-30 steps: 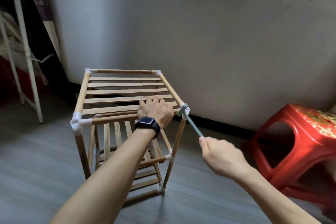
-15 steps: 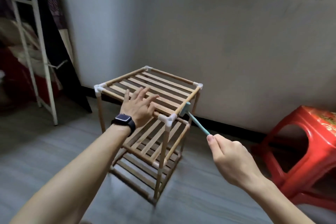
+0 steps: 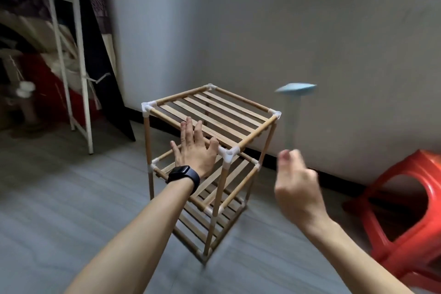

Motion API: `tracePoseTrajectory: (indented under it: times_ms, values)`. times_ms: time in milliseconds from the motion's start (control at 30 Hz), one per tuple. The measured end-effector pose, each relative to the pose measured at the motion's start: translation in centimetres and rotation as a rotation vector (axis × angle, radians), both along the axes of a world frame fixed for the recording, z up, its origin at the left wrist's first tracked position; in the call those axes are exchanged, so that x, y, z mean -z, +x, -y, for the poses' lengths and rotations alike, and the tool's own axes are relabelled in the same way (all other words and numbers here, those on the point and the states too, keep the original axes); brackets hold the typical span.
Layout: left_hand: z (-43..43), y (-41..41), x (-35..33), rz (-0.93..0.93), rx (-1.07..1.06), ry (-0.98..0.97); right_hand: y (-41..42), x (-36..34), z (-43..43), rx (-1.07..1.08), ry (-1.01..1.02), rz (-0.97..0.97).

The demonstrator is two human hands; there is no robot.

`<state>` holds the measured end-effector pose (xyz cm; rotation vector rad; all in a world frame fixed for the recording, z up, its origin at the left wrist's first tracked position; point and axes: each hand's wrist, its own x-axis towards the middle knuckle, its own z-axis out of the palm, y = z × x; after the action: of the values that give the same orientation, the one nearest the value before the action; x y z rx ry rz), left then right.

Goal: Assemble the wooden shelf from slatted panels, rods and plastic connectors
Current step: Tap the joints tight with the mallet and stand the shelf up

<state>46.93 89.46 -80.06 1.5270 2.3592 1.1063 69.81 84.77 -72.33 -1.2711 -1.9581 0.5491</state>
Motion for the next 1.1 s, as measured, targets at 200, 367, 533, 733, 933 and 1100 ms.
tracePoseTrajectory:
  times_ms: [200, 367, 533, 733, 933, 1100]
  values:
    - [-0.2, 0.1, 0.2, 0.015, -0.005, 0.040, 0.4, 1.8, -0.3, 0.043, 0.007, 0.070]
    - [-0.4, 1.8, -0.9, 0.151, -0.030, 0.002, 0.4, 2.1, -0.1, 0.014, -0.044, 0.080]
    - [-1.0, 2.7, -1.4, 0.375, 0.001, 0.043, 0.7, 2.9, -0.4, 0.059, -0.204, 0.348]
    - [-0.5, -4.9, -2.1, 0.472, 0.126, -0.039, 2.3, 2.0, -0.9, 0.101, -0.126, 0.186]
    - [0.2, -10.9, -6.6, -0.456, -0.012, -0.456, 2.4, 1.9, -0.9, 0.103, -0.146, 0.235]
    - [-1.7, -3.9, -7.7, -0.650, -0.016, -0.339, 3.9, 1.9, -0.8, 0.169, -0.153, 0.277]
